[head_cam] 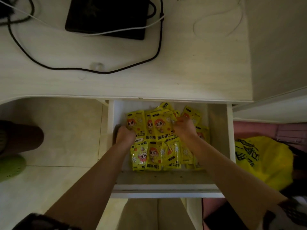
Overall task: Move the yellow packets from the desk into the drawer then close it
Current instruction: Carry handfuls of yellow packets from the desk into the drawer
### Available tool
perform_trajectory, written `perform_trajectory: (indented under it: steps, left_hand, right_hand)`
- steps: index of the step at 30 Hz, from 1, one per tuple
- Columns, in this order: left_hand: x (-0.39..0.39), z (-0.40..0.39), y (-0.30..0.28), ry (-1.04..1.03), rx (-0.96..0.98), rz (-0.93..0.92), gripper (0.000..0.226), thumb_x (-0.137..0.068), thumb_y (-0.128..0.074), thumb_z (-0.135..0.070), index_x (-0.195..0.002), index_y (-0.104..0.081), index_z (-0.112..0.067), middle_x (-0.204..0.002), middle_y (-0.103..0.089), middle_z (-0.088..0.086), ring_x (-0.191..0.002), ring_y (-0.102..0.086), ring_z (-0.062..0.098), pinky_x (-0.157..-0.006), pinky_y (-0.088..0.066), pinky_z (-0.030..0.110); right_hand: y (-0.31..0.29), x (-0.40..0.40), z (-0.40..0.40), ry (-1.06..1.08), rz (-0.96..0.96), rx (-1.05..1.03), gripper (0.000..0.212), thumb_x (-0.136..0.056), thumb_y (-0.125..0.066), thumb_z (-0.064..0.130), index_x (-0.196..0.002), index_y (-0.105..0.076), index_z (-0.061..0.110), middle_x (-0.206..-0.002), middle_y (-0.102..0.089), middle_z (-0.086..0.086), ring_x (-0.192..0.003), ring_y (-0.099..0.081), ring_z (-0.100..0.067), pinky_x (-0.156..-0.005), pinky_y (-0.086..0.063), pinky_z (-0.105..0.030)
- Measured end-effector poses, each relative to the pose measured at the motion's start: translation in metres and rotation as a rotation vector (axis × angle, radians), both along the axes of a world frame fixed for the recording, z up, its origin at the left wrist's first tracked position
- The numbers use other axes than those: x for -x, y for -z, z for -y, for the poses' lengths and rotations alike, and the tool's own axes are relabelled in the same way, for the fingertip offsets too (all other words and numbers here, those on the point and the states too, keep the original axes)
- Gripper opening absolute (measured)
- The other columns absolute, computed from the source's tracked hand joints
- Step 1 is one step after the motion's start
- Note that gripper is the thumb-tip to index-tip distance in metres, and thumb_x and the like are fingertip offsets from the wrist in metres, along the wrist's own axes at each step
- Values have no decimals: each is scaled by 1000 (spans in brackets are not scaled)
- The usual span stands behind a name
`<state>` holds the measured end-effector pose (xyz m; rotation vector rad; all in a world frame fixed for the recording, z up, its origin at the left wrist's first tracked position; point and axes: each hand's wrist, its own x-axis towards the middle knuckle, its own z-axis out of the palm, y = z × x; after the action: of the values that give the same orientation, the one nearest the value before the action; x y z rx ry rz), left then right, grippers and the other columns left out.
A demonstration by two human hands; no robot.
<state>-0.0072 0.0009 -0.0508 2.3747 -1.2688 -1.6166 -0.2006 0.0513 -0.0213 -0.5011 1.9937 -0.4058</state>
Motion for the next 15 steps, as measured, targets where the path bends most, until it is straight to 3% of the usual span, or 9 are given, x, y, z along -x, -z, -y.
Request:
perform_trajectory:
  steps: [2, 3, 5, 7, 9, 12, 13, 15]
  left_hand:
    - [1, -5, -12, 62, 11, 4, 23, -91, -48, -5, -112, -58, -5, -93, -65, 13, -71, -60, 22, -59, -46, 30]
    - [1, -9, -17, 83, 27, -5, 23, -91, -49, -5, -112, -59, -7, -94, -65, 12, -73, -60, 21, -61, -47, 30]
    - [0, -17, -31, 104, 65, -35, 23, -91, -53, -9, -112, -58, -13, -95, -65, 5, -73, -60, 16, -61, -48, 28]
    - [-3, -25, -43, 127, 102, -53, 28, -90, -56, -11, -118, -57, -15, -97, -63, -1, -69, -57, 8, -55, -44, 22]
    - [-5, -34, -56, 139, 127, -70, 38, -89, -57, -9, -127, -54, -12, -102, -61, -3, -67, -52, 3, -55, -42, 19]
    - [-9, -49, -81, 170, 160, -33, 35, -92, -53, -9, -126, -55, -7, -115, -63, 4, -68, -49, 3, -56, -37, 20]
    - [-11, -55, -89, 172, 162, -23, 35, -92, -53, -10, -128, -55, -8, -120, -63, 8, -73, -52, 7, -60, -38, 22]
    - [-16, -69, -104, 162, 179, -5, 40, -92, -54, -11, -132, -52, -10, -127, -60, 10, -93, -56, 16, -74, -37, 24]
  right_hand:
    - [-6, 2, -8, -26, -37, -29, 22, -88, -52, 10, -68, -50, 18, -59, -46, 3, -48, -41, -12, -43, -31, -22]
    - [-10, 3, -12, -42, -45, -44, 22, -86, -49, 5, -68, -46, 17, -59, -43, 3, -47, -37, -11, -42, -28, -21]
    - [-26, 5, -22, -77, -56, -57, 14, -84, -45, 1, -79, -50, 13, -63, -46, 0, -49, -39, -12, -43, -29, -21]
    - [-40, 6, -34, -103, -60, -32, 21, -85, -44, 1, -97, -60, 8, -76, -61, -10, -56, -48, -16, -49, -35, -23]
    - [-51, 7, -46, -91, -60, 1, 28, -87, -45, 1, -112, -58, -3, -90, -66, -22, -62, -49, -21, -54, -38, -29]
    - [-69, 3, -61, -140, -50, 37, 17, -89, -44, 4, -100, -57, 5, -77, -62, -13, -52, -43, -15, -50, -36, -28]
    - [-76, 0, -66, -183, -55, 53, 13, -90, -43, 5, -95, -54, 12, -72, -57, -7, -50, -42, -13, -48, -34, -25]
    - [-88, -8, -76, -255, -64, 93, 17, -93, -42, 7, -103, -51, 17, -79, -57, -3, -50, -46, -11, -43, -34, -21]
